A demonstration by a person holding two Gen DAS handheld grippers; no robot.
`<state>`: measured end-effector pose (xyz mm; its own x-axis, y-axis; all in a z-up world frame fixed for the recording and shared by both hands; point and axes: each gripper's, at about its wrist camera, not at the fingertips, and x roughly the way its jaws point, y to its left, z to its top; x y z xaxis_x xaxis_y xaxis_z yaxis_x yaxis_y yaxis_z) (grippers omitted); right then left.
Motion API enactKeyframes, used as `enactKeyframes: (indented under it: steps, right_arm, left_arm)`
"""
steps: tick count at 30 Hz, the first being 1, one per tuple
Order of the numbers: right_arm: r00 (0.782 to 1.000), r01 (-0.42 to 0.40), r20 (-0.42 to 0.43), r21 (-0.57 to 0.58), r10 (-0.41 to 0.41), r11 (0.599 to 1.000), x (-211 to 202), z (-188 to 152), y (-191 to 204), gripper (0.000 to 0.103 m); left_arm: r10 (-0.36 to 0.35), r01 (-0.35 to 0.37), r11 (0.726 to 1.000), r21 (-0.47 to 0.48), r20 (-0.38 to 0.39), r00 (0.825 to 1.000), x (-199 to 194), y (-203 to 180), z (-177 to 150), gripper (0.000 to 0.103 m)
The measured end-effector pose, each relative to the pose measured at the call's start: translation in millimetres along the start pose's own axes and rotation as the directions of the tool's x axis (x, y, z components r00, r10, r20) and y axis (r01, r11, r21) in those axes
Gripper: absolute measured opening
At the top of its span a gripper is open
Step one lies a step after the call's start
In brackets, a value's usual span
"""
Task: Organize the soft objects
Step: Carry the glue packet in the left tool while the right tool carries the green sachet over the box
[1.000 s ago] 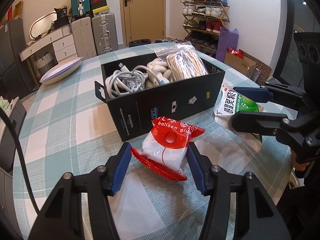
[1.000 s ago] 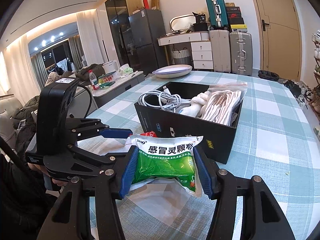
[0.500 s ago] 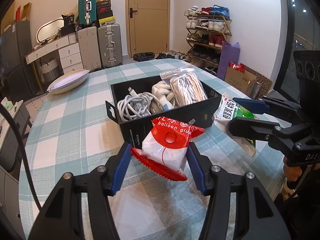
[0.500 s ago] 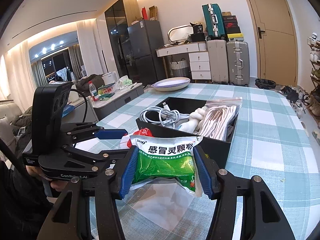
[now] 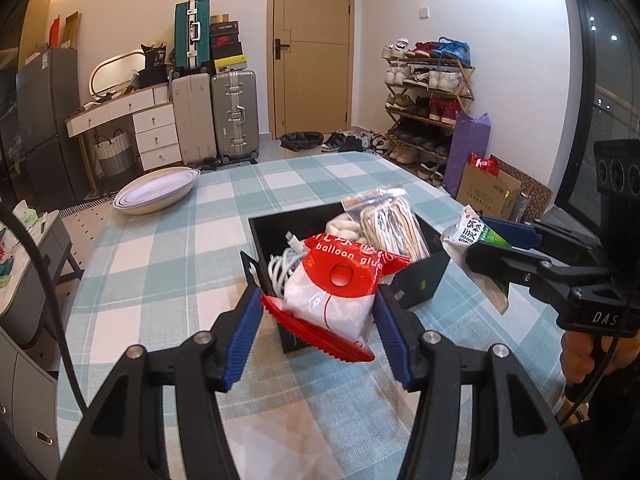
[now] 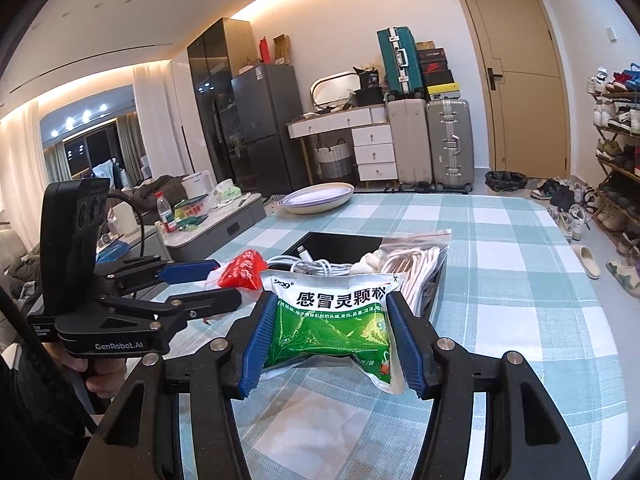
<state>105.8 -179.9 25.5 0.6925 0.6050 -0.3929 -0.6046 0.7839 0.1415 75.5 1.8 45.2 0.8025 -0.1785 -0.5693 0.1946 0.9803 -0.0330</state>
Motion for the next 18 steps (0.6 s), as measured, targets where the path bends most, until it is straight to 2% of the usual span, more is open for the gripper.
enactKeyframes:
  steps: [9,18]
  right_arm:
    - [0.997,0.073,0.015,-0.006,-0.073,0.997,8,17,-4,0.057]
    - [0.993,0.122,-0.006,-0.021,-0.122,0.992,26,29,-5,0.057]
  left_arm:
    - [0.005,-0.004,0.999,-0.035,0.043,0.999,7,9,24,0.056]
    - [0.010,-0.008,0.999,-0.048,0.050,0.999,25,11,41,0.056]
